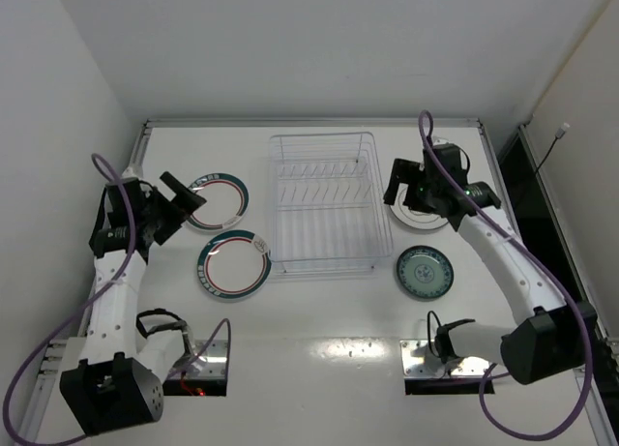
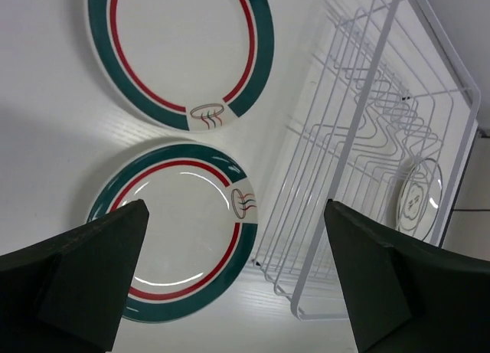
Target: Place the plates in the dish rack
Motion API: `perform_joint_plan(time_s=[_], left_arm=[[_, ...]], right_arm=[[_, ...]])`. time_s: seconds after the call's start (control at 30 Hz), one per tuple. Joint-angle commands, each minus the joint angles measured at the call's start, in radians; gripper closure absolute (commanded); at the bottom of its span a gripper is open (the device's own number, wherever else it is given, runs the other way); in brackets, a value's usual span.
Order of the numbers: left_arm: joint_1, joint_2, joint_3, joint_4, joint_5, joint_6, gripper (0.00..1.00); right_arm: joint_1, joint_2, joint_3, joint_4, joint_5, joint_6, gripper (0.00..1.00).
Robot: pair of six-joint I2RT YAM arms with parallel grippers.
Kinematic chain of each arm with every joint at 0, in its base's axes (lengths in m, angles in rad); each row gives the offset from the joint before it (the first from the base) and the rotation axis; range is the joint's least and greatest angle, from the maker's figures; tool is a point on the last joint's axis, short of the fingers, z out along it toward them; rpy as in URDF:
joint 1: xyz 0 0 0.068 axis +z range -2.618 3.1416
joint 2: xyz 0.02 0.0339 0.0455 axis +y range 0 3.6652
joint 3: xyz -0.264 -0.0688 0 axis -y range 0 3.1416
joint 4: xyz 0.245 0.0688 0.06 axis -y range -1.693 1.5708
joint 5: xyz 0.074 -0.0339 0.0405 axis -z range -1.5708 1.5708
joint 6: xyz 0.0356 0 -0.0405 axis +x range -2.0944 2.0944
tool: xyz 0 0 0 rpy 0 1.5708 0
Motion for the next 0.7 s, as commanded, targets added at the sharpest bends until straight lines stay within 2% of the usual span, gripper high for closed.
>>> perform_joint_plan(time_s=[0.0, 0.1, 0.17, 0.27, 0.3, 0.4, 0.43, 0.53, 0.67], left_arm=[[-0.024, 0.029, 0.063, 0.051, 0.008, 0.106, 0.00], [-0.084, 0.029, 0.039, 0.118, -0.004, 0.192, 0.00], [-0.122, -0.025, -0.036, 0.175, -0.029, 0.229, 0.00], [-0.140, -0.103, -0.121, 0.230, -0.012, 0.251, 0.00], [-0.140, -0.117, -0.121, 0.212, 0.005, 0.251, 0.00], [-0.179, -0.140, -0.121, 0.221, -0.007, 0.263, 0.00], [-0.179, -0.140, -0.121, 0.209, -0.018, 0.263, 0.00], [-0.188, -0.140, -0.112, 0.200, -0.018, 0.263, 0.00], [-0.188, -0.140, -0.112, 0.190, -0.038, 0.263, 0.00]], right_arm=[[-0.008, -0.027, -0.084, -0.044, 0.091, 0.001, 0.00], [-0.047, -0.063, -0.159, 0.025, 0.011, 0.010, 0.00], [-0.077, -0.063, -0.170, 0.056, -0.064, 0.020, 0.00], [-0.218, -0.050, -0.198, 0.116, -0.145, 0.029, 0.00], [-0.334, -0.034, -0.198, 0.125, -0.223, 0.029, 0.00], [-0.540, 0.051, -0.189, 0.115, -0.350, 0.029, 0.09], [-0.577, 0.125, -0.177, 0.098, -0.371, 0.029, 0.13], [-0.654, 0.222, -0.178, 0.152, -0.495, 0.077, 0.20], [-0.711, 0.282, -0.172, 0.199, -0.520, 0.102, 0.21]])
